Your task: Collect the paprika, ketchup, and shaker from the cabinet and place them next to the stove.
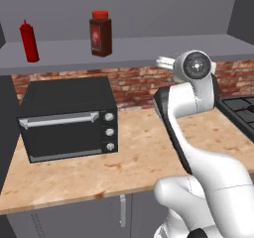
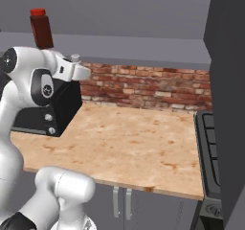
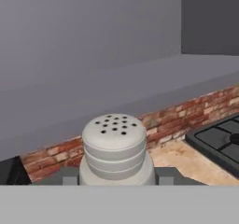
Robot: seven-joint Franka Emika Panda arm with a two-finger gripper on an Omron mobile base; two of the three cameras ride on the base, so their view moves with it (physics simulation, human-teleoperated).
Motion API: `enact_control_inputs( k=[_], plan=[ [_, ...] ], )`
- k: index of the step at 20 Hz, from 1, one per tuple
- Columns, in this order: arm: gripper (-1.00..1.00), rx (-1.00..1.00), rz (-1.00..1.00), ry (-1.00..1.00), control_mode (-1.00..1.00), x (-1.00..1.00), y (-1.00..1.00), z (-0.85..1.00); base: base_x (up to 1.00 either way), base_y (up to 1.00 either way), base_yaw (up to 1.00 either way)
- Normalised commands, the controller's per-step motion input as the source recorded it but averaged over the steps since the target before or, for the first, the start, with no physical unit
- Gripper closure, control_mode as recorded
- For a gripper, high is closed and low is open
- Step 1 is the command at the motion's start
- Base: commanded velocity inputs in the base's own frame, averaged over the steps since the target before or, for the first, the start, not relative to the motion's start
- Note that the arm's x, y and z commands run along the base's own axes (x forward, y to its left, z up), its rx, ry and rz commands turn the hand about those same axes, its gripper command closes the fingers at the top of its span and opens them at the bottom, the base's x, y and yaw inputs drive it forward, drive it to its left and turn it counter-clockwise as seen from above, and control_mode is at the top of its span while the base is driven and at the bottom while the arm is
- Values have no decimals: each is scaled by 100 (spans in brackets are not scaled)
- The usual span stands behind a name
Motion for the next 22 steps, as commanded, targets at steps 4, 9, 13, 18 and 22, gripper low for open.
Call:
enact_control_inputs(
  k=[4, 9, 13, 18, 22],
  plan=[
    [100, 0, -28, 5, -100, -5, -76, -34, 0, 0, 0],
    [100, 0, -23, 9, -100, 0, -93, -51, 0, 0, 0],
    [100, 0, -22, 12, -100, 0, -86, -61, 0, 0, 0],
    [100, 0, -19, 7, -100, 13, -63, -65, 0, 0, 0],
    [100, -1, -15, 4, -100, 37, -47, -65, 0, 0, 0]
  ],
)
